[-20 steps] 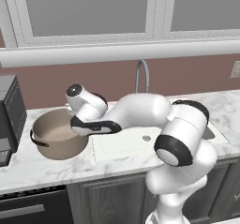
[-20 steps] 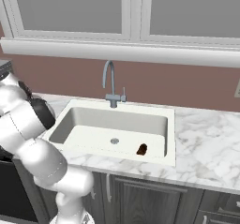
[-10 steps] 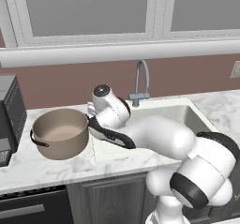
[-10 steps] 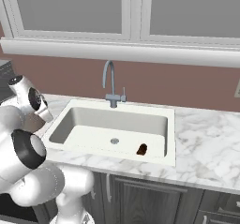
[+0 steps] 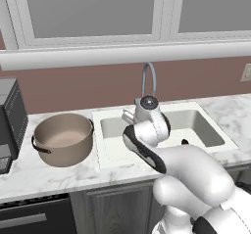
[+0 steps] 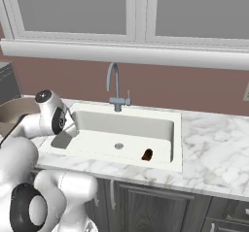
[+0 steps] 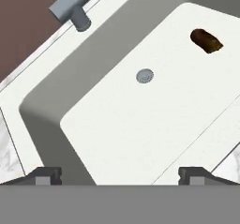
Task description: Dump the sweet potato from the pot into the sink. Then turn on the water and wash the sweet potato. Then turn off the water and put the sweet potato back in the pot.
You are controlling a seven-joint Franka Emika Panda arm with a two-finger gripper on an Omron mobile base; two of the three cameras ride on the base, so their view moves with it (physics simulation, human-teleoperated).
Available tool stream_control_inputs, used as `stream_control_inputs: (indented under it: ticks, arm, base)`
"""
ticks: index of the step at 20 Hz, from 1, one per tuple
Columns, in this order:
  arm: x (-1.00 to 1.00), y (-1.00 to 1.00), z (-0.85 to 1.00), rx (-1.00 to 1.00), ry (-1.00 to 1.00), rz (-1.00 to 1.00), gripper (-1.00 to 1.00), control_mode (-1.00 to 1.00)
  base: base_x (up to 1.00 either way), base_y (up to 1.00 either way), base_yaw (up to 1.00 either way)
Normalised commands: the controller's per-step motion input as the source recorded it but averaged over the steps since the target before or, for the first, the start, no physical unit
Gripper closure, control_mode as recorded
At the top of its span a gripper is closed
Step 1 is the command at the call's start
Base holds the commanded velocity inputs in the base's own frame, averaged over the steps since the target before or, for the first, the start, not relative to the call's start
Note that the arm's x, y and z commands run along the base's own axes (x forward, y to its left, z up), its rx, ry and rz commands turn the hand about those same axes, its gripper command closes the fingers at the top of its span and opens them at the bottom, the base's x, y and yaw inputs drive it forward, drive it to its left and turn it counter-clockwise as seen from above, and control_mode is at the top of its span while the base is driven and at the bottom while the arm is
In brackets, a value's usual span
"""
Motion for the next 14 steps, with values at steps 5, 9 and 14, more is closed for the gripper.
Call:
stream_control_inputs:
  ticks: [5,9,14]
  arm:
    - [-0.11,-0.56,0.03,0.07,-0.02,0.06,-1.0,-1.0]
    - [0.08,-0.61,0.0,0.01,-0.12,0.21,-1.0,-1.0]
    - [0.08,-0.71,0.02,0.0,-0.12,0.24,-1.0,-1.0]
  base:
    - [0.0,0.0,0.0]
    - [0.0,0.0,0.0]
    - [0.0,0.0,0.0]
